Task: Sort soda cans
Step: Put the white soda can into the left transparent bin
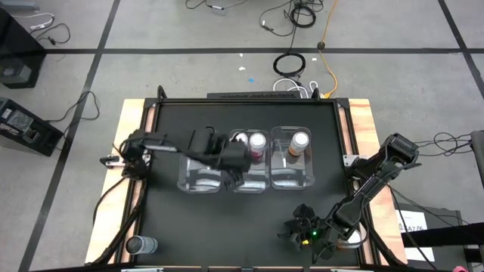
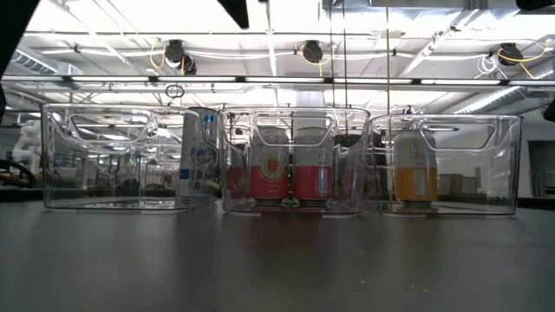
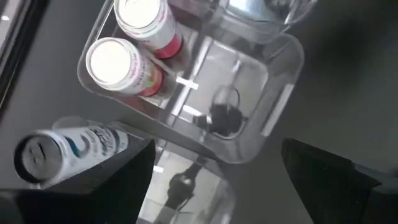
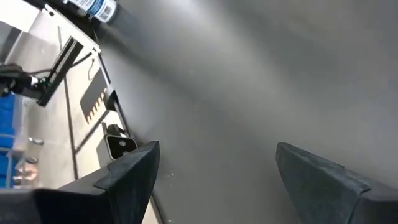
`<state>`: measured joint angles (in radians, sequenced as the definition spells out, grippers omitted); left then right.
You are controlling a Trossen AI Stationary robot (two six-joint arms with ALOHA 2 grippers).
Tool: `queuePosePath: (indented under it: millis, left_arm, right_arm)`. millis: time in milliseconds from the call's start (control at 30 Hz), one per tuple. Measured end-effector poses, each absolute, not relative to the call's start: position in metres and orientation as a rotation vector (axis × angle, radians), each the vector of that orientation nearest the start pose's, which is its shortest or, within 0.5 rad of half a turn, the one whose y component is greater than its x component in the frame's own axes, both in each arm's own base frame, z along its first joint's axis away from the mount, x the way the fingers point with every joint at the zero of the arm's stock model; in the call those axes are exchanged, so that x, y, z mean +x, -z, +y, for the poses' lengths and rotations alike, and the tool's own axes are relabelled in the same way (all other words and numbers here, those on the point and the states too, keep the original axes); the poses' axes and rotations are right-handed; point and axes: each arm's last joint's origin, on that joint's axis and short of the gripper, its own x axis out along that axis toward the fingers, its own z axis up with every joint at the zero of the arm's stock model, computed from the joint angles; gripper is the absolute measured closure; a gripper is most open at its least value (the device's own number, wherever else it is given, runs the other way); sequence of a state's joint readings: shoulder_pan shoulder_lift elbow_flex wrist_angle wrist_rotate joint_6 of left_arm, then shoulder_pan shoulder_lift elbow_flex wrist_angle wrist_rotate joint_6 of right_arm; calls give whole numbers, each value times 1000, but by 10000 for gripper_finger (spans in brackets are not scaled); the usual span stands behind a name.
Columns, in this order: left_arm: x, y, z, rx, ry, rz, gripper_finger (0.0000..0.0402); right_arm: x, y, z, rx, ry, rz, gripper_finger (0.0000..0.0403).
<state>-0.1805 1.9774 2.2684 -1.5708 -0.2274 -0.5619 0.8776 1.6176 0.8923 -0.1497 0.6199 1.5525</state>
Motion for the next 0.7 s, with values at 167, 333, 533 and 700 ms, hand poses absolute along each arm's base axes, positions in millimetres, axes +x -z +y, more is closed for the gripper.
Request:
queuePosePath:
  millis: [167,333,533,700]
  left_arm:
    - [341,-393,-117,-268,-409,1102,42]
    - [320,-393,-168,-318,-383,1075,42]
    - [288,-393,-218,-410,-406,999,42]
    - [260,-394,-250,-523,-419,958,42]
  right_arm:
    - [213,-180,231,844,264,642,90]
    - [212,-177,229,809,286,661,90]
    - [209,-174,225,761,320,682,90]
    - [208,-173,223,746,335,692,90]
